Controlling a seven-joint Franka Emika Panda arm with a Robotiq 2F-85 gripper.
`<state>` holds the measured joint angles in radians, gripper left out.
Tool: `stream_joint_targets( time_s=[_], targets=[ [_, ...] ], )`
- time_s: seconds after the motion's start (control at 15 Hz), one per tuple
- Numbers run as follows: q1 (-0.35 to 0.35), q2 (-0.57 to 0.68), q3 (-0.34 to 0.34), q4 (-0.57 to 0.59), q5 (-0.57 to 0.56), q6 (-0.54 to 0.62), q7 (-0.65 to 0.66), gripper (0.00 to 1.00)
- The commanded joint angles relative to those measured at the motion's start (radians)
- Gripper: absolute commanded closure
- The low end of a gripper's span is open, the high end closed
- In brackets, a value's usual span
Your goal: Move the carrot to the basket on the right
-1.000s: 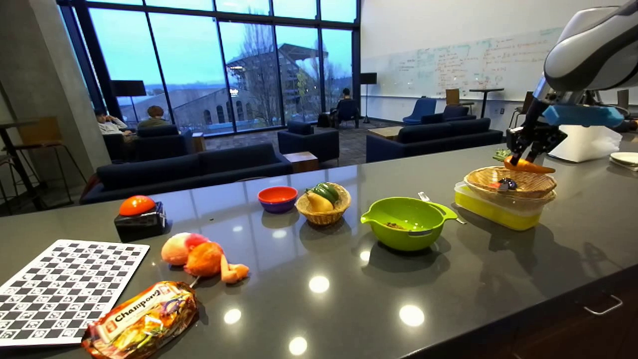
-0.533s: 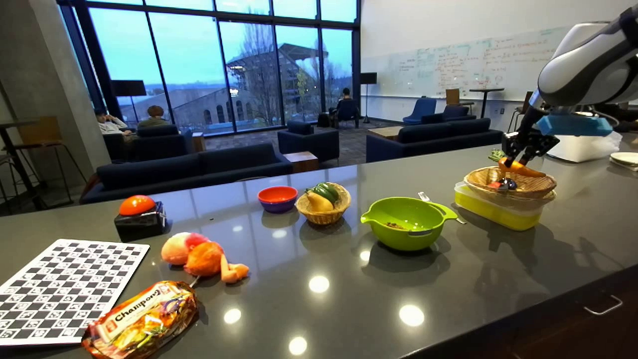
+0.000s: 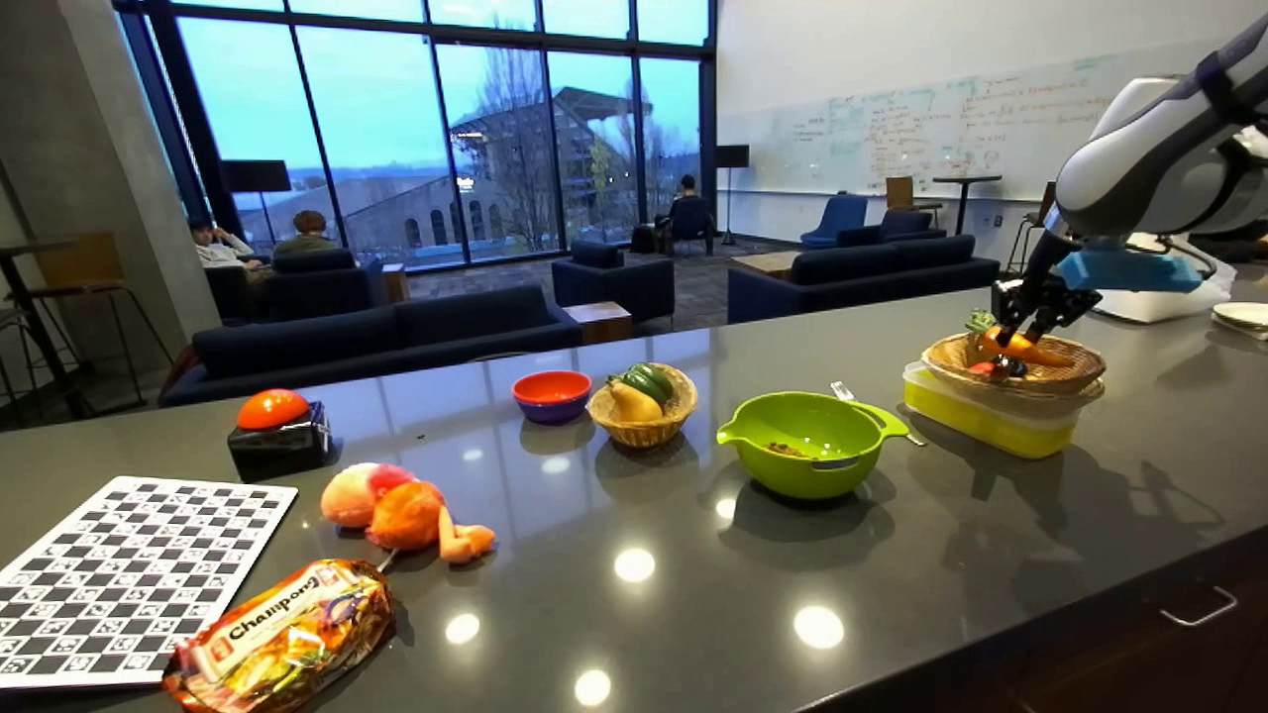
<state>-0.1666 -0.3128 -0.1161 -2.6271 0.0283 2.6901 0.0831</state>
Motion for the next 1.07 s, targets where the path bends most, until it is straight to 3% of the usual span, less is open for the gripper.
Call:
stream_joint_targets(
  time_s=[0.0,0.93,1.0],
  targets=[
    [0.023,0.024,-0.021,0.0,0.038,0.036,-0.039,0.89],
    [0.029,0.039,-0.022,0.006,0.062,0.041,-0.055,0.89],
    [0.028,0.04,-0.022,0.007,0.062,0.039,-0.053,0.39]
  ],
)
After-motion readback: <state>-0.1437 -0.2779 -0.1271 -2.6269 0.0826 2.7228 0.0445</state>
